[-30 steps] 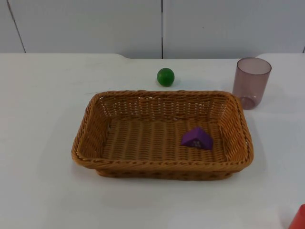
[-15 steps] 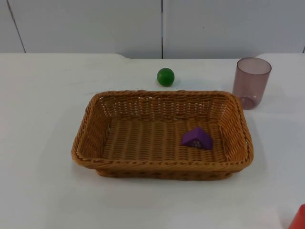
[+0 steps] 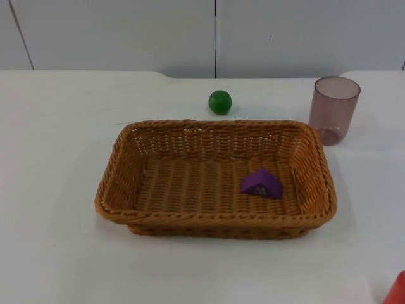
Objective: Pick up the basket with the left hand and place the triangular block into the basket with the right hand.
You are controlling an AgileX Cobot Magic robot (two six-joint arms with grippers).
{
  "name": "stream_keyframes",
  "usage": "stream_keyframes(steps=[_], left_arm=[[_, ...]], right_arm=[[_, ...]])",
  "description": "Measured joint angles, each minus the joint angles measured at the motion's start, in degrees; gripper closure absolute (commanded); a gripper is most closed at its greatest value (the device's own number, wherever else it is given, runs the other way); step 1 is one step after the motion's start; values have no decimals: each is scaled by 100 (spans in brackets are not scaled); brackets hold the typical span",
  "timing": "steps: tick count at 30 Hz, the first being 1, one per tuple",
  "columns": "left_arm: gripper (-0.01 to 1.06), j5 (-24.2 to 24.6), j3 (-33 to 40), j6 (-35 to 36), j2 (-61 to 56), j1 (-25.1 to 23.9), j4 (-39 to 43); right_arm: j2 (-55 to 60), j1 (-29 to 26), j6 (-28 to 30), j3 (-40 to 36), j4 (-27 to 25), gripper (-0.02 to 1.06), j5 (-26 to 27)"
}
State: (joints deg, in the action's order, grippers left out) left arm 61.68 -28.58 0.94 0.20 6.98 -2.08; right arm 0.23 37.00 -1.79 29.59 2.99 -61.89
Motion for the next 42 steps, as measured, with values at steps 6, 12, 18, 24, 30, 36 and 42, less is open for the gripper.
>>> stream_keyframes(steps=[6, 12, 18, 24, 30, 36, 42], left_arm=[[0, 0, 0, 0, 0, 0, 0], [0, 0, 0, 0, 0, 0, 0], [0, 0, 0, 0, 0, 0, 0], [0, 0, 0, 0, 0, 0, 0], [0, 0, 0, 0, 0, -107, -8], [0, 0, 0, 0, 0, -662, -8], [0, 0, 0, 0, 0, -1141, -8]], right_arm=[[0, -1355, 0, 0, 0, -1, 0], [0, -2684, -17, 0, 0, -1, 0], [0, -3323, -17, 0, 0, -1, 0], [0, -3365, -17, 0, 0, -1, 0], [0, -3365, -17, 0, 0, -1, 0], [0, -3365, -17, 0, 0, -1, 0], [0, -3365, -17, 0, 0, -1, 0]])
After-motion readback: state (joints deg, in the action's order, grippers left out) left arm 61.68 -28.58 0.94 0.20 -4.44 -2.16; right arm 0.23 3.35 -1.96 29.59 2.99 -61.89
